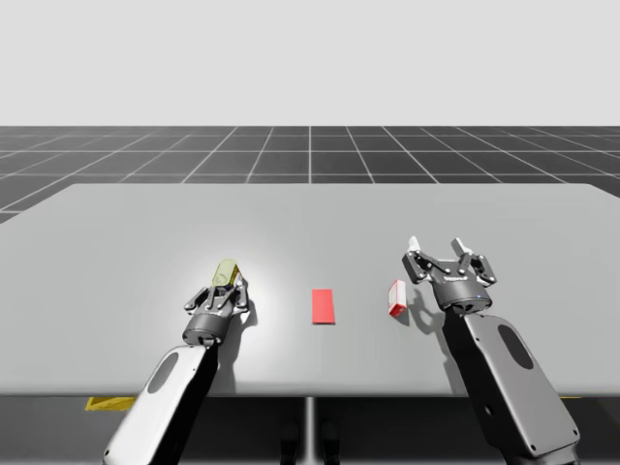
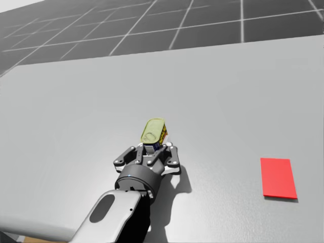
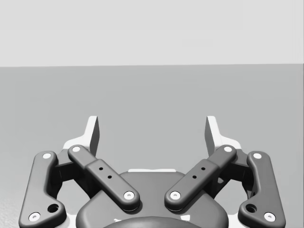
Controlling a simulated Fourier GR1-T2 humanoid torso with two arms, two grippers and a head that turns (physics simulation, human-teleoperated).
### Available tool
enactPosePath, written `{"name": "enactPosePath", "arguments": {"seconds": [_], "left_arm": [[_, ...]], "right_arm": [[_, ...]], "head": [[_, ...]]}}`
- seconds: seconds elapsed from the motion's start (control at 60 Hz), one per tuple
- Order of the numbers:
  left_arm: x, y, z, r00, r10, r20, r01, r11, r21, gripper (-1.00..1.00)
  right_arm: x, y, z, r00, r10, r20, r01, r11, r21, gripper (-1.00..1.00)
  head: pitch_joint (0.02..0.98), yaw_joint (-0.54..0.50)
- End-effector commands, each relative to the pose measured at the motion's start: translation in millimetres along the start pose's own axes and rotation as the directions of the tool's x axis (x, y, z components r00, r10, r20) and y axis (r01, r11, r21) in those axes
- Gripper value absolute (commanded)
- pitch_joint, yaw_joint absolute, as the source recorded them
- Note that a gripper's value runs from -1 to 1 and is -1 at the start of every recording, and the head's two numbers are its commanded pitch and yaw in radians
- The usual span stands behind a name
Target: Look at the card. If it is red, pick the object on the left. If it is green, pick the object on the right.
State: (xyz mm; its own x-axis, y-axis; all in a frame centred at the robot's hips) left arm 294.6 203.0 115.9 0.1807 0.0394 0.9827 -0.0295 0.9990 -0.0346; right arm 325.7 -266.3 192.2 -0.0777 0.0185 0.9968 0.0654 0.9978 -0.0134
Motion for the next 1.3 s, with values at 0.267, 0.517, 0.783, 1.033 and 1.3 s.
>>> {"name": "enactPosePath", "arguments": {"seconds": [0.267,0.517,0.783,1.033,1.3], "left_arm": [[-15,0.7,4,0.9985,-0.026,-0.047,0.023,0.998,-0.063,1.00],[-8,0.3,6,0.9991,-0.026,-0.034,0.023,0.997,-0.071,1.00],[39,1.2,14,0.9980,-0.034,0.054,0.039,0.994,-0.097,1.00],[91,2.1,21,0.9851,-0.066,0.158,0.086,0.989,-0.119,1.00],[161,5.6,36,0.9344,-0.145,0.325,0.186,0.978,-0.099,1.00]], "right_arm": [[0,-0.7,0,1.0000,-0.002,0.001,0.002,1.000,-0.001,-1.00],[0,-1.7,0,1.0000,-0.003,0.002,0.003,1.000,-0.001,-1.00],[0,-1.5,0,1.0000,0.001,0.003,-0.001,1.000,0.002,-1.00],[0,-1.6,-1,0.9999,0.009,0.007,-0.009,1.000,0.008,-1.00],[-2,-0.7,-1,0.9997,0.023,0.006,-0.023,1.000,0.010,-1.00]], "head": [[0.500,0.33],[0.444,0.34],[0.440,0.34],[0.431,0.35],[0.426,0.34]]}}
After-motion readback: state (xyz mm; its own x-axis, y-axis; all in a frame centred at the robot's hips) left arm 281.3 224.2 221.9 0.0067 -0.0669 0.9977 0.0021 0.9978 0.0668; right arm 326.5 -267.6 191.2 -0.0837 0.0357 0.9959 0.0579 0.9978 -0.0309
